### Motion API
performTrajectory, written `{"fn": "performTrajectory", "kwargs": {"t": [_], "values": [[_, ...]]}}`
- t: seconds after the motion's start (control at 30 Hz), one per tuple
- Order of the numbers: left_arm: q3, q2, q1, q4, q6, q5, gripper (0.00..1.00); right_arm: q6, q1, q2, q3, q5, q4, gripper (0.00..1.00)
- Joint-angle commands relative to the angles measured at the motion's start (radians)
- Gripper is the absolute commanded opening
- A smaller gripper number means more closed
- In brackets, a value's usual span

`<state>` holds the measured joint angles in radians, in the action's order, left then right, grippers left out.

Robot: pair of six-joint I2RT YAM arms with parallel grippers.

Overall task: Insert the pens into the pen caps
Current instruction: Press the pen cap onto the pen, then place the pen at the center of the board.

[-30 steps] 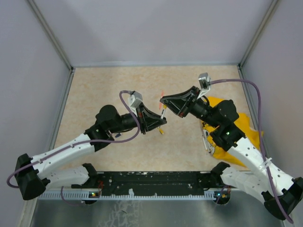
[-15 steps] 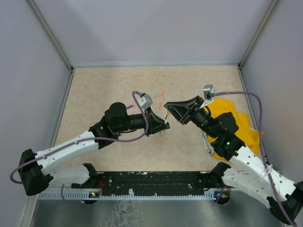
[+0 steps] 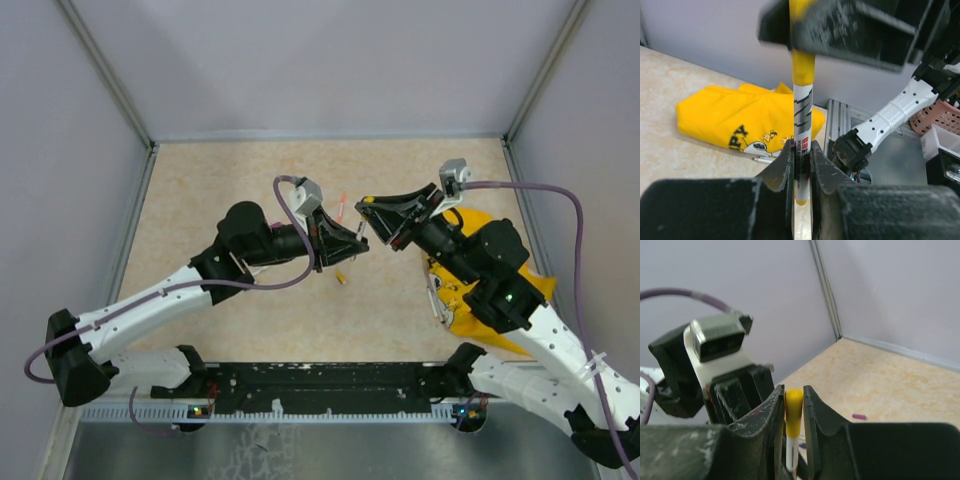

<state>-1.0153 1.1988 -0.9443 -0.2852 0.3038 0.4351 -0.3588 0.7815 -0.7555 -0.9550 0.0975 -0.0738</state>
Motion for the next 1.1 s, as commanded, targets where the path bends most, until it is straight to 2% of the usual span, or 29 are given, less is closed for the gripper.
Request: {"fn": "performTrajectory", "kwargs": {"t": [0.0,0.13,0.37,0.5,0.7,0.83,0.97,1.07], "values": [[-0.067,-0.031,0.027,-0.114,-0.018,-0.057,0.0,0.063,0.025,0.018,-0.036,0.034,0.155,0.25],[-0.016,-0.074,0.026,-0.103,-0.007,-0.064,0.0,0.05,0.025,0.066,-0.017,0.052,0.115,0.34],[0.155,-0.219,0.027,-0.031,0.01,-0.106,0.0,-0.016,0.025,0.224,0.172,-0.033,0.032,0.36],[0.25,-0.319,0.026,-0.006,-0.015,-0.106,0.0,-0.06,0.026,0.245,0.248,-0.113,0.078,0.37],[0.314,-0.397,0.027,0.018,-0.057,-0.025,0.0,-0.111,0.025,0.191,0.3,-0.249,0.149,0.38],[0.331,-0.427,0.026,0.054,-0.066,-0.034,0.0,-0.144,0.026,0.113,0.298,-0.369,0.191,0.39],[0.313,-0.422,0.026,0.146,-0.075,-0.097,0.0,-0.151,0.025,0.028,0.297,-0.43,0.17,0.39],[0.29,-0.399,0.026,0.24,-0.056,-0.236,0.0,-0.164,0.026,-0.035,0.277,-0.487,0.188,0.39]]}}
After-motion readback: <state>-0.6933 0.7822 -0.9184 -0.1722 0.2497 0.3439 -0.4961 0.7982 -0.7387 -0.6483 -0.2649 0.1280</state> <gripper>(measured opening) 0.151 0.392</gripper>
